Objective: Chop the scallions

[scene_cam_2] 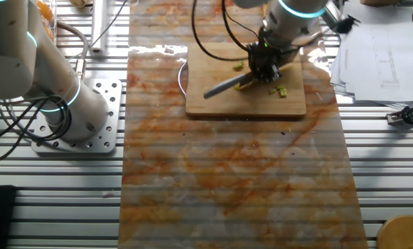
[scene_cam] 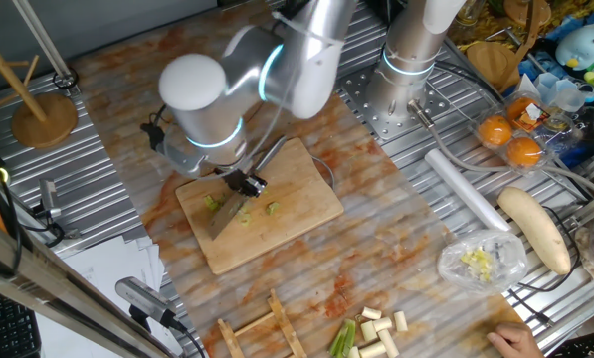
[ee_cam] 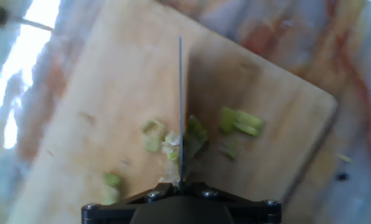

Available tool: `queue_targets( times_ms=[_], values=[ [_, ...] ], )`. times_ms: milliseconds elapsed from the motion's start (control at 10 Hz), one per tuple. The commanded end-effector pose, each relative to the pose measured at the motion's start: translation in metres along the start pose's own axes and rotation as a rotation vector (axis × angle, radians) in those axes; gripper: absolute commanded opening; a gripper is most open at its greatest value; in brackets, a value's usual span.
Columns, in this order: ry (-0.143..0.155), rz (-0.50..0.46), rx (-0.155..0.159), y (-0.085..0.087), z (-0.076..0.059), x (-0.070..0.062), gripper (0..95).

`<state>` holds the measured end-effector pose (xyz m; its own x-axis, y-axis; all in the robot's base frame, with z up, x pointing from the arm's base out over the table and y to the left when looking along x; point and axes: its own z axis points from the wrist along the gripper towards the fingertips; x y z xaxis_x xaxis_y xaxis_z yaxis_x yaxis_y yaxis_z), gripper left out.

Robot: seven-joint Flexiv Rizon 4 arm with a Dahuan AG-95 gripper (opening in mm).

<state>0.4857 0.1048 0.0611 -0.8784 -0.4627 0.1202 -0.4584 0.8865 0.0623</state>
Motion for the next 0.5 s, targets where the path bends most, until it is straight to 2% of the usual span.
queue_targets(
  times_ms=[100, 300, 400, 500],
  values=[
    [0.011, 0.020, -0.013, 0.0107, -0.0226, 0.0030, 0.0],
    [0.009, 0.026, -0.011, 0.0146, -0.0259, 0.0046, 0.0],
    [0.002, 0.037, -0.007, 0.0142, -0.0203, 0.0045, 0.0],
    [-0.004, 0.038, -0.003, 0.0142, -0.0203, 0.0045, 0.0]
  ],
)
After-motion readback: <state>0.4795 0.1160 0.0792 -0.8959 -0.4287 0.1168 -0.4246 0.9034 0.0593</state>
